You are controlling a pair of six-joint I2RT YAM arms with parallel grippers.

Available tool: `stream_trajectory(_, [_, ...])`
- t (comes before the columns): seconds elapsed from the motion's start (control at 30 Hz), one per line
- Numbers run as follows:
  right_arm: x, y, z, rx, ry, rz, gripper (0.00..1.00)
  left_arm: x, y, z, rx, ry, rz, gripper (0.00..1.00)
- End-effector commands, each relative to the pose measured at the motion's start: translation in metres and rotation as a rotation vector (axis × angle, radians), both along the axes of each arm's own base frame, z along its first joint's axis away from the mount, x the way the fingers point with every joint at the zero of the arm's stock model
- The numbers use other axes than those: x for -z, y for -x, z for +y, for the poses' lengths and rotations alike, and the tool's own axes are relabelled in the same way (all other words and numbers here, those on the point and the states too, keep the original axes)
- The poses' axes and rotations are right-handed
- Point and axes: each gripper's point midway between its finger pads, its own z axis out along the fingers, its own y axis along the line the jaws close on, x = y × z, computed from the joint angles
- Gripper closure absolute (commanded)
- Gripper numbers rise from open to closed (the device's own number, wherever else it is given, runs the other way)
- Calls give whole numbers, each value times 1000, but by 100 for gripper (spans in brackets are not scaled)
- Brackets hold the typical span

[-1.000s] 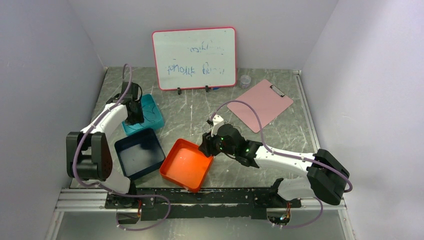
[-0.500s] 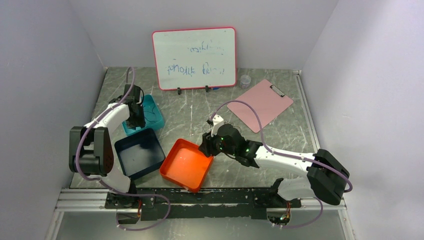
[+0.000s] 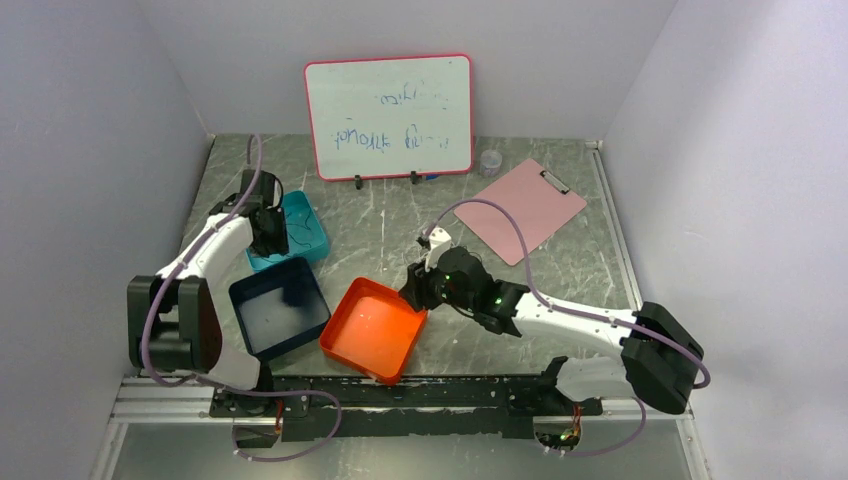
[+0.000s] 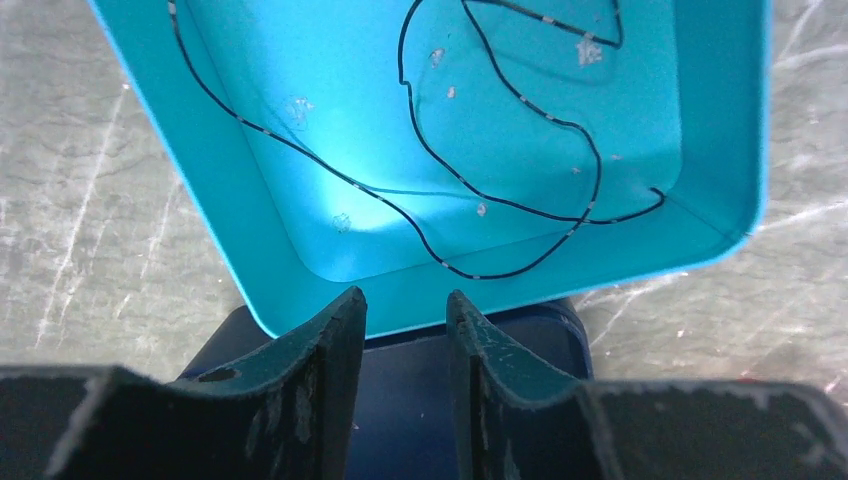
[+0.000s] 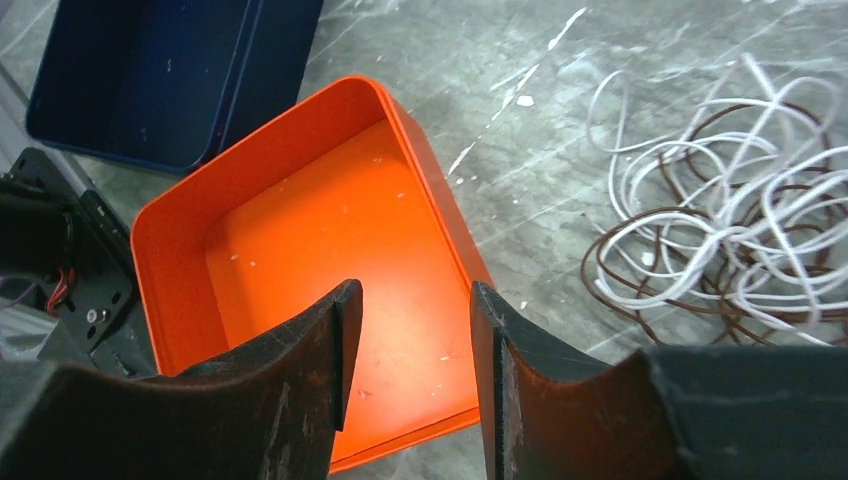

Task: Untangle the cables

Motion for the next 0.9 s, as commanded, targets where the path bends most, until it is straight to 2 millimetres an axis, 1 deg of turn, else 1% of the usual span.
stream_trajectory(0.0, [-25, -18, -17, 111, 6, -85, 52, -56, -21, -2, -17, 22, -185, 58])
stream_trajectory(0.13, [-37, -40, -43, 266, 65, -166, 51, -107, -33, -10, 15, 65, -370, 53])
stream_trajectory(0.2, [-40, -54, -60, 356, 132, -194, 50, -127, -36, -13, 27, 87, -461, 50])
stream_trajectory(0.27, [-41, -68, -77, 432, 202, -195, 50, -140, -38, -20, 53, 117, -542, 48])
stream_trajectory(0.33, [-40, -84, -98, 502, 246, -167, 50, -144, -38, -25, 61, 148, -595, 48])
stream_trajectory(0.4, [-36, -97, -119, 548, 258, -118, 50, -142, -36, -33, 86, 188, -614, 49])
stream_trajectory(0.47, [-28, -105, -137, 563, 244, -49, 50, -135, -32, -38, 105, 211, -602, 50])
stream_trajectory(0.57, [-15, -111, -161, 583, 279, 38, 50, -126, -25, -34, 96, 190, -566, 51])
stream_trajectory(0.63, [-7, -112, -168, 571, 305, 86, 50, -124, -21, -32, 93, 182, -559, 50])
stream_trajectory(0.67, [-1, -111, -167, 555, 319, 108, 50, -123, -19, -33, 94, 186, -563, 50])
stream_trajectory(0.73, [9, -115, -180, 579, 344, 154, 50, -126, -17, -38, 111, 208, -575, 50])
stream_trajectory(0.87, [19, -122, -190, 591, 331, 180, 50, -130, -11, -40, 114, 227, -596, 50])
